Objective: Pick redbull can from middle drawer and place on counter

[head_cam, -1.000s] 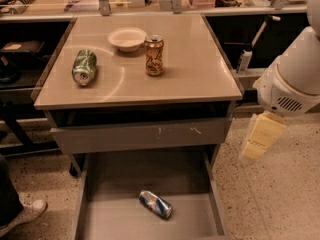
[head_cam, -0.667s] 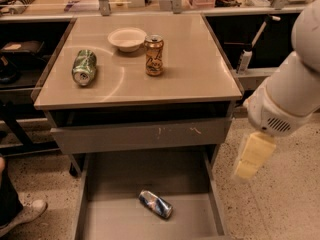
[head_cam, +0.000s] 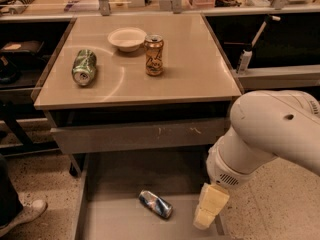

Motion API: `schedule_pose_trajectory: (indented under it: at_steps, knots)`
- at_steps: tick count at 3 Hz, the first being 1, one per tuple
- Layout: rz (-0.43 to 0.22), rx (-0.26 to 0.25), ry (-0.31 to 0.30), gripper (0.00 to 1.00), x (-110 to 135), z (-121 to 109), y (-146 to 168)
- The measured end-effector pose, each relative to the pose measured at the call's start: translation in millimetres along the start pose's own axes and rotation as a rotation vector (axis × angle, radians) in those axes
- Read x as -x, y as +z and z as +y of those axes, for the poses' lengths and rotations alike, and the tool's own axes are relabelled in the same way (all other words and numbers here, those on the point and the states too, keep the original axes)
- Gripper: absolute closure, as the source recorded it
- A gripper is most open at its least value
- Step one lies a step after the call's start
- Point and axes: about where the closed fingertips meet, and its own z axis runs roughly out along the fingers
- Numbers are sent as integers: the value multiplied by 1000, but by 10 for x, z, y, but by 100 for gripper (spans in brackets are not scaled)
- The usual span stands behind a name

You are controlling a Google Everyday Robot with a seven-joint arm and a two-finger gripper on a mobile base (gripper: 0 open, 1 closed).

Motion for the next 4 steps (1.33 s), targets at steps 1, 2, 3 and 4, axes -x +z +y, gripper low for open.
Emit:
schedule_pose_trajectory:
  at_steps: [1, 2, 3, 4]
  knots:
    - [0, 0, 0, 0, 0, 0, 0]
    - [2, -18, 14, 0, 73, -17, 306]
    - [-7, -60, 55, 0, 169, -57, 755]
    - [-25, -11, 84, 0, 251, 49, 1163]
